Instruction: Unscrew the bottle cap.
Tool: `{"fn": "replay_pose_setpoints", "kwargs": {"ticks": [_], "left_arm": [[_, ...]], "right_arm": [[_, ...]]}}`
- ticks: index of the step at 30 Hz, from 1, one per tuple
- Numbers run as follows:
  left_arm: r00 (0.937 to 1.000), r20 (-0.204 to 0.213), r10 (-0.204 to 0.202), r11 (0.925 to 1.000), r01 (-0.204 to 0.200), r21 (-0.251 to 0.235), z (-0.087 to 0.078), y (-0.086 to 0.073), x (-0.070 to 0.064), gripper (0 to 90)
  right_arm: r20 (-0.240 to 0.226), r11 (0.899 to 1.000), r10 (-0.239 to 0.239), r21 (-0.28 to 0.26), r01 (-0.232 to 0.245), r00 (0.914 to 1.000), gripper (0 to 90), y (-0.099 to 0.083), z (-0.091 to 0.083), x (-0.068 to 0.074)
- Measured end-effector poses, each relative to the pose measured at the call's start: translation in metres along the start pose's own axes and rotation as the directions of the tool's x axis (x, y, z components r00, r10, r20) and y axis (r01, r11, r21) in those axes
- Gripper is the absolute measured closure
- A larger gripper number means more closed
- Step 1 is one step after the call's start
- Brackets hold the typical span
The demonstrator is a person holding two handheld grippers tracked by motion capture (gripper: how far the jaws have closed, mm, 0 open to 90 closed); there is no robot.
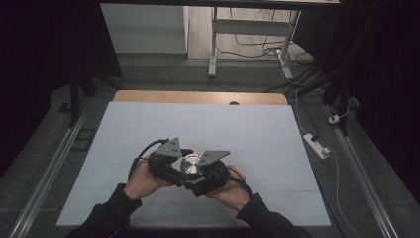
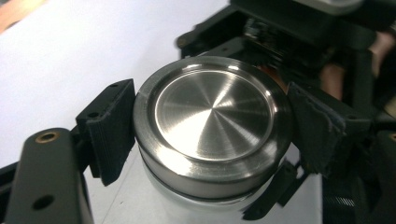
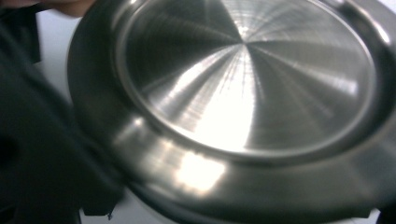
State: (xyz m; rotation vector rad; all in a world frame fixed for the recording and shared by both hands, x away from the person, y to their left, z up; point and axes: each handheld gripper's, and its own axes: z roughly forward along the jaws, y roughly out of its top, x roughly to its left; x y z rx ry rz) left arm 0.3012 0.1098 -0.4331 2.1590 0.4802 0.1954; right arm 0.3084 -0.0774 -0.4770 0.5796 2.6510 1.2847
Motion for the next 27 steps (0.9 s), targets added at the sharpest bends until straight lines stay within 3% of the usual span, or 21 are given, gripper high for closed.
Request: {"fn": "replay_pose_setpoints", "kwargs": {"ticks": [4, 7, 11, 14, 16, 18, 21, 25, 27], "left_arm": [[0.9949, -0.086, -0.053, 0.9985, 0.052, -0.017, 0.005, 0.003, -0.008, 20.2], [0.9940, -0.099, -0.048, 0.9988, 0.046, -0.019, 0.006, 0.004, -0.010, 20.0], [0.9984, -0.045, -0.035, 0.9991, 0.033, -0.026, 0.000, 0.005, -0.002, 8.0], [0.9994, 0.028, 0.018, 0.9997, -0.018, -0.016, -0.010, 0.003, 0.006, 4.7], [0.9931, 0.102, 0.057, 0.9982, -0.055, -0.024, -0.016, 0.000, 0.012, 5.4], [0.9817, 0.164, 0.096, 0.9952, -0.092, -0.033, -0.021, -0.004, 0.016, 8.6], [0.9642, 0.225, 0.141, 0.9900, -0.136, -0.035, -0.022, -0.007, 0.017, 13.3], [0.9614, 0.218, 0.168, 0.9855, -0.168, -0.019, -0.018, -0.007, 0.012, 19.4], [0.9661, 0.206, 0.155, 0.9877, -0.156, -0.009, -0.017, -0.006, 0.012, 20.0]], "right_arm": [[0.045, 1.000, 0.027, -0.012, -0.026, 0.9986, 15.4, -0.001, 0.000, -0.003], [0.056, 0.999, 0.035, -0.018, -0.034, 0.9978, 15.3, -0.001, -0.001, -0.004], [0.040, 0.999, 0.024, -0.024, -0.023, 0.9989, 15.3, -0.001, -0.003, -0.004], [0.001, 1.000, 0.010, -0.021, -0.010, 0.9999, 15.3, 0.000, -0.004, -0.003], [-0.032, 1.000, -0.013, -0.013, 0.013, 0.9994, 15.3, 0.001, -0.003, -0.001], [-0.066, 0.999, -0.031, -0.012, 0.030, 0.9974, 15.3, 0.002, -0.002, 0.003], [-0.103, 0.998, -0.055, -0.010, 0.054, 0.9931, 15.3, 0.003, -0.001, 0.009], [-0.114, 0.997, -0.072, -0.001, 0.073, 0.9909, 15.3, 0.004, 0.000, 0.014], [-0.106, 0.997, -0.072, 0.000, 0.072, 0.9918, 15.4, 0.004, 0.001, 0.014]]}}
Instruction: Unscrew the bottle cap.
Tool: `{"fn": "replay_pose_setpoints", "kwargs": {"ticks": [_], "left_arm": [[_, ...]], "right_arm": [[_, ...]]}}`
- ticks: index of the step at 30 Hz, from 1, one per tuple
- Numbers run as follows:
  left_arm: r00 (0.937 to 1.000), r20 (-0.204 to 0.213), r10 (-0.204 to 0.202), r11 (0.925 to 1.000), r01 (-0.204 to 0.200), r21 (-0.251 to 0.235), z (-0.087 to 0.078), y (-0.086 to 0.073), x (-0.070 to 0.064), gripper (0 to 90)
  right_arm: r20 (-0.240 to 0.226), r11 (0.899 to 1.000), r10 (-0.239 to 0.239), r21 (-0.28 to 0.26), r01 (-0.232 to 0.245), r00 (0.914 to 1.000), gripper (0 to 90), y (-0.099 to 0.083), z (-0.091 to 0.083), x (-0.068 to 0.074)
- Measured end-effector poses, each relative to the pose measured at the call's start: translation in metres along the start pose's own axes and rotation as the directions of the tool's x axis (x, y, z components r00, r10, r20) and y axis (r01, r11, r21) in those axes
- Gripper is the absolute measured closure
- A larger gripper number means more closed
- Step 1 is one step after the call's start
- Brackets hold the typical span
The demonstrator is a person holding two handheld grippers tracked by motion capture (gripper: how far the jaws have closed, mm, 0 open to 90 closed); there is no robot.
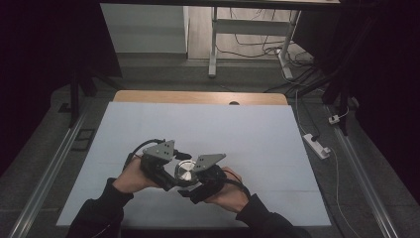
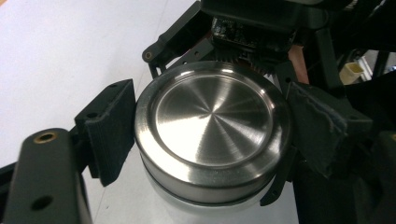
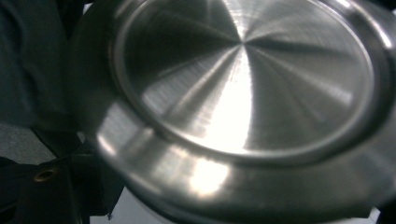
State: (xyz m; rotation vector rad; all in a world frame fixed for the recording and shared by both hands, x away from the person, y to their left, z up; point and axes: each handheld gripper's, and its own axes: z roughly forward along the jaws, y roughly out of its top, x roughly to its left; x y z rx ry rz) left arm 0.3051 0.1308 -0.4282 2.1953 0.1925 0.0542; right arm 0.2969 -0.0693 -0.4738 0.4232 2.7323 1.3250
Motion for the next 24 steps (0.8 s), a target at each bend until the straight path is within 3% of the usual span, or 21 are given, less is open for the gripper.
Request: {"fn": "replay_pose_setpoints", "kwargs": {"ticks": [4, 6, 8, 10, 13, 15, 16, 18, 20, 21, 23, 24], "left_arm": [[0.9988, -0.040, -0.029, 0.9996, 0.029, -0.008, 0.003, 0.001, -0.001, 20.2], [0.9903, -0.105, -0.090, 0.9958, 0.089, -0.023, 0.009, 0.004, -0.002, 20.3], [0.9773, -0.161, -0.137, 0.9905, 0.134, -0.031, 0.015, 0.006, -0.004, 20.3], [0.9558, -0.223, -0.191, 0.9815, 0.185, -0.047, 0.021, 0.008, -0.008, 20.3], [0.9235, -0.310, -0.226, 0.9737, 0.223, -0.045, 0.028, 0.013, -0.015, 20.2], [0.9104, -0.338, -0.238, 0.9705, 0.237, -0.046, 0.031, 0.015, -0.018, 20.1], [0.9110, -0.339, -0.235, 0.9710, 0.236, -0.040, 0.031, 0.016, -0.018, 20.0], [0.9242, -0.307, -0.228, 0.9728, 0.230, -0.029, 0.028, 0.017, -0.015, 18.0], [0.9357, -0.269, -0.229, 0.9725, 0.232, -0.019, 0.024, 0.017, -0.010, 9.1], [0.9357, -0.269, -0.229, 0.9725, 0.232, -0.019, 0.024, 0.017, -0.010, 6.0], [0.9546, -0.226, -0.194, 0.9805, 0.196, -0.013, 0.015, 0.016, -0.006, 4.7], [0.9610, -0.206, -0.184, 0.9824, 0.187, -0.007, 0.012, 0.015, -0.004, 3.9]], "right_arm": [[0.029, 1.000, 0.022, 0.003, -0.022, 0.9993, 15.4, 0.000, -0.001, -0.003], [0.054, 0.999, 0.044, 0.002, -0.044, 0.9976, 15.3, -0.001, -0.001, -0.006], [0.082, 0.998, 0.065, 0.003, -0.066, 0.9945, 15.4, -0.003, -0.002, -0.011], [0.106, 0.996, 0.091, 0.001, -0.092, 0.9902, 15.4, -0.005, -0.002, -0.014], [0.140, 0.993, 0.118, 0.002, -0.120, 0.9831, 15.3, -0.006, -0.002, -0.017], [0.157, 0.992, 0.125, 0.002, -0.127, 0.9797, 15.4, -0.007, -0.002, -0.018], [0.160, 0.992, 0.126, 0.003, -0.128, 0.9790, 15.3, -0.007, -0.002, -0.018], [0.164, 0.992, 0.126, -0.003, -0.128, 0.9783, 15.4, -0.007, -0.002, -0.018], [0.157, 0.992, 0.124, -0.008, -0.125, 0.9797, 15.4, -0.006, -0.003, -0.017], [0.152, 0.993, 0.122, -0.011, -0.121, 0.9809, 15.3, -0.006, -0.003, -0.017], [0.140, 0.994, 0.111, -0.014, -0.110, 0.9839, 15.4, -0.005, -0.004, -0.017], [0.132, 0.995, 0.103, -0.015, -0.102, 0.9859, 15.3, -0.005, -0.004, -0.017]]}}
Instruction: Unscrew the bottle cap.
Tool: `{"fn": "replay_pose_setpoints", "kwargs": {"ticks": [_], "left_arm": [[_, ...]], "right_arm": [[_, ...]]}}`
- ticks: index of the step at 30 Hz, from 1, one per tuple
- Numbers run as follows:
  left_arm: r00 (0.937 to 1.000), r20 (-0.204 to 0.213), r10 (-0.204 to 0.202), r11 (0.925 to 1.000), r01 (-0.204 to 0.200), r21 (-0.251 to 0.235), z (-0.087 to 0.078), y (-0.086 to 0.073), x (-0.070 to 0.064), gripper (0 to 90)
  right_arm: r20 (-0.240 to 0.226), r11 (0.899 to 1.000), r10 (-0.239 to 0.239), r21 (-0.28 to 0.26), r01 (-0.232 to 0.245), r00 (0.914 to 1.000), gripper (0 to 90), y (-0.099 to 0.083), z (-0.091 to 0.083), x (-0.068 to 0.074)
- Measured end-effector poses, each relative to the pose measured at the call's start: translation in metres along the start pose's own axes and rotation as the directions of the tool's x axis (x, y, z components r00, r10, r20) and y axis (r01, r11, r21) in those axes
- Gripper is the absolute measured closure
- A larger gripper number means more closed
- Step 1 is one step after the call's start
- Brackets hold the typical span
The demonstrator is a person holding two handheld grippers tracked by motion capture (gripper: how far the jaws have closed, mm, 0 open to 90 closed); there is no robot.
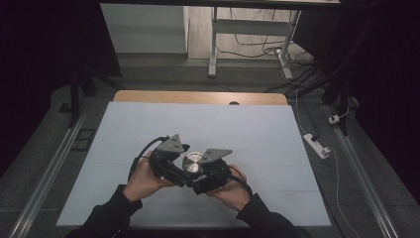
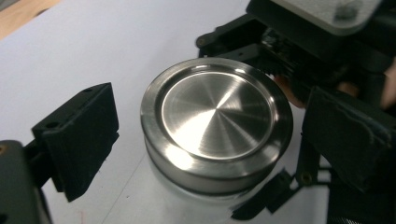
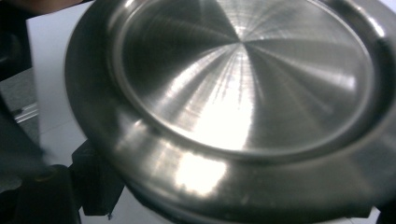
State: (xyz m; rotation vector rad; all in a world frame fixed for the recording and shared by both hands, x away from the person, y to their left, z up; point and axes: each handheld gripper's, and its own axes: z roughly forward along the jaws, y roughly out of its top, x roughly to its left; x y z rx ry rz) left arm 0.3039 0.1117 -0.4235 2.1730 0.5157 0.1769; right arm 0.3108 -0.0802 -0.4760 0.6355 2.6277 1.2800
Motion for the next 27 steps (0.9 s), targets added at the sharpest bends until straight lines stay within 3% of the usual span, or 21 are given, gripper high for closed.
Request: {"fn": "replay_pose_setpoints", "kwargs": {"ticks": [4, 5, 6, 8, 12, 14, 17, 22, 24, 25, 27], "left_arm": [[0.9960, 0.076, 0.047, 0.9989, -0.046, -0.010, -0.008, -0.004, 0.008, 5.4], [0.9960, 0.076, 0.047, 0.9989, -0.046, -0.010, -0.008, -0.004, 0.008, 6.2], [0.9896, 0.126, 0.069, 0.9976, -0.068, -0.016, -0.009, -0.006, 0.010, 7.5], [0.9816, 0.163, 0.100, 0.9949, -0.101, -0.004, -0.008, -0.008, 0.010, 10.8], [0.9756, 0.180, 0.125, 0.9912, -0.131, 0.019, -0.003, -0.009, 0.009, 15.8], [0.9760, 0.180, 0.122, 0.9918, -0.127, 0.014, -0.001, -0.010, 0.009, 18.9], [0.9837, 0.144, 0.107, 0.9940, -0.109, 0.003, -0.001, -0.010, 0.008, 20.1], [0.9980, 0.051, 0.038, 0.9992, -0.038, -0.008, 0.006, -0.007, 0.003, 20.4], [0.9993, 0.028, 0.024, 0.9996, -0.023, -0.015, 0.008, -0.006, 0.001, 20.4], [1.0000, -0.004, 0.002, 0.9995, -0.002, -0.033, 0.009, -0.005, -0.002, 20.4], [0.9998, -0.018, -0.008, 0.9989, 0.007, -0.046, 0.009, -0.004, -0.004, 20.5]], "right_arm": [[-0.044, 0.999, -0.033, -0.003, 0.033, 0.9985, 15.4, 0.001, 0.001, 0.004], [-0.056, 0.999, -0.041, -0.004, 0.041, 0.9976, 15.4, 0.001, 0.001, 0.005], [-0.068, 0.999, -0.047, -0.003, 0.047, 0.9966, 15.4, 0.001, 0.002, 0.007], [-0.084, 0.998, -0.068, -0.002, 0.068, 0.9942, 15.4, 0.001, 0.003, 0.010], [-0.096, 0.997, -0.079, 0.002, 0.080, 0.9922, 15.3, 0.001, 0.004, 0.014], [-0.096, 0.997, -0.081, 0.001, 0.082, 0.9921, 15.4, 0.001, 0.004, 0.014], [-0.082, 0.997, -0.075, 0.006, 0.076, 0.9938, 15.4, 0.001, 0.004, 0.012], [-0.033, 0.999, -0.045, 0.005, 0.045, 0.9984, 15.4, 0.000, 0.003, 0.007], [-0.009, 1.000, -0.022, 0.000, 0.022, 0.9997, 15.4, 0.000, 0.003, 0.005], [0.001, 1.000, -0.013, 0.000, 0.013, 0.9999, 15.3, 0.000, 0.003, 0.004], [0.011, 1.000, -0.003, -0.002, 0.003, 0.9999, 15.4, 0.000, 0.002, 0.003]]}}
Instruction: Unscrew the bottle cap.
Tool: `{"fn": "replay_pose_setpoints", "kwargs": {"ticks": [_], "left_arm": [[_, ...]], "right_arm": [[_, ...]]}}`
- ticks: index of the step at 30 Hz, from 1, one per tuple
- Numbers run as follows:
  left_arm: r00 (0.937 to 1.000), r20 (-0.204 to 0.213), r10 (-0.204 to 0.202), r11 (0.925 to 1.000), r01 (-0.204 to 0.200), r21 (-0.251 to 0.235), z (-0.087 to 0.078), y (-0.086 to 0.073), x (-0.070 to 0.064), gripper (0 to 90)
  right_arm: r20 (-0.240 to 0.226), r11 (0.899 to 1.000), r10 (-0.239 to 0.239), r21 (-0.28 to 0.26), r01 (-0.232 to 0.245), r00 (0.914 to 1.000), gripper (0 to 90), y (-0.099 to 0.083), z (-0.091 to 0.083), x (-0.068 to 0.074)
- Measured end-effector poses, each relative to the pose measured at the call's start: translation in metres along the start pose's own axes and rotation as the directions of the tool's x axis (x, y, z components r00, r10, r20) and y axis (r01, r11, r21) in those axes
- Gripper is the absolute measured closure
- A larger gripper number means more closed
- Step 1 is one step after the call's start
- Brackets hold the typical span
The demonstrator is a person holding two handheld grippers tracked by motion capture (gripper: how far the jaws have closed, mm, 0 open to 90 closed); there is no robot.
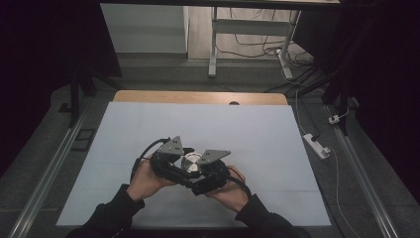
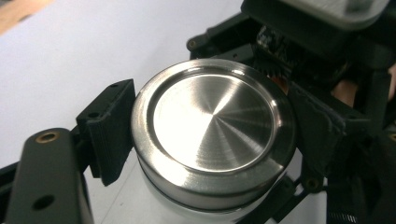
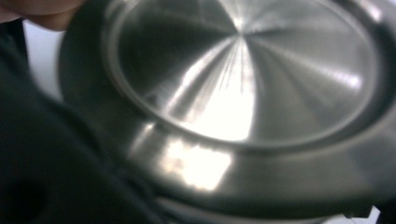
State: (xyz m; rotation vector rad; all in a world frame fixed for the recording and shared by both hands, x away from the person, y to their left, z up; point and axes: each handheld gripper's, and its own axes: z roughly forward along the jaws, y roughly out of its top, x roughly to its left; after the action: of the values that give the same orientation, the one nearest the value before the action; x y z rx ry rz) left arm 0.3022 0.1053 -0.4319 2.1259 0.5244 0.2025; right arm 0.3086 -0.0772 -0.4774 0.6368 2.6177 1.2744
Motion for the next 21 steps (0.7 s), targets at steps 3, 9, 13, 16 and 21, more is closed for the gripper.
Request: {"fn": "replay_pose_setpoints", "kwargs": {"ticks": [3, 9, 13, 16, 21], "left_arm": [[0.9997, -0.024, 0.007, 1.0000, -0.007, -0.003, -0.002, 0.004, -0.004, 20.5], [0.9991, -0.041, 0.009, 1.0000, -0.008, 0.005, -0.005, 0.005, -0.005, 20.5], [0.9989, -0.045, 0.007, 1.0000, -0.007, 0.006, -0.008, 0.005, -0.003, 20.5], [0.9988, -0.049, 0.001, 1.0000, -0.002, -0.002, -0.011, 0.005, -0.002, 20.5], [0.9991, -0.043, -0.003, 0.9999, 0.003, -0.012, -0.019, 0.005, 0.001, 20.5]], "right_arm": [[0.015, 1.000, 0.007, -0.002, -0.007, 0.9999, 15.4, -0.001, 0.000, -0.001], [0.009, 1.000, 0.010, -0.007, -0.010, 0.9999, 15.4, -0.001, 0.001, 0.000], [0.009, 1.000, 0.013, -0.011, -0.013, 0.9999, 15.4, -0.001, 0.000, -0.001], [0.012, 1.000, 0.011, -0.012, -0.011, 0.9999, 15.4, -0.001, 0.000, -0.002], [0.020, 1.000, 0.016, -0.013, -0.016, 0.9997, 15.4, -0.002, -0.001, -0.005]]}}
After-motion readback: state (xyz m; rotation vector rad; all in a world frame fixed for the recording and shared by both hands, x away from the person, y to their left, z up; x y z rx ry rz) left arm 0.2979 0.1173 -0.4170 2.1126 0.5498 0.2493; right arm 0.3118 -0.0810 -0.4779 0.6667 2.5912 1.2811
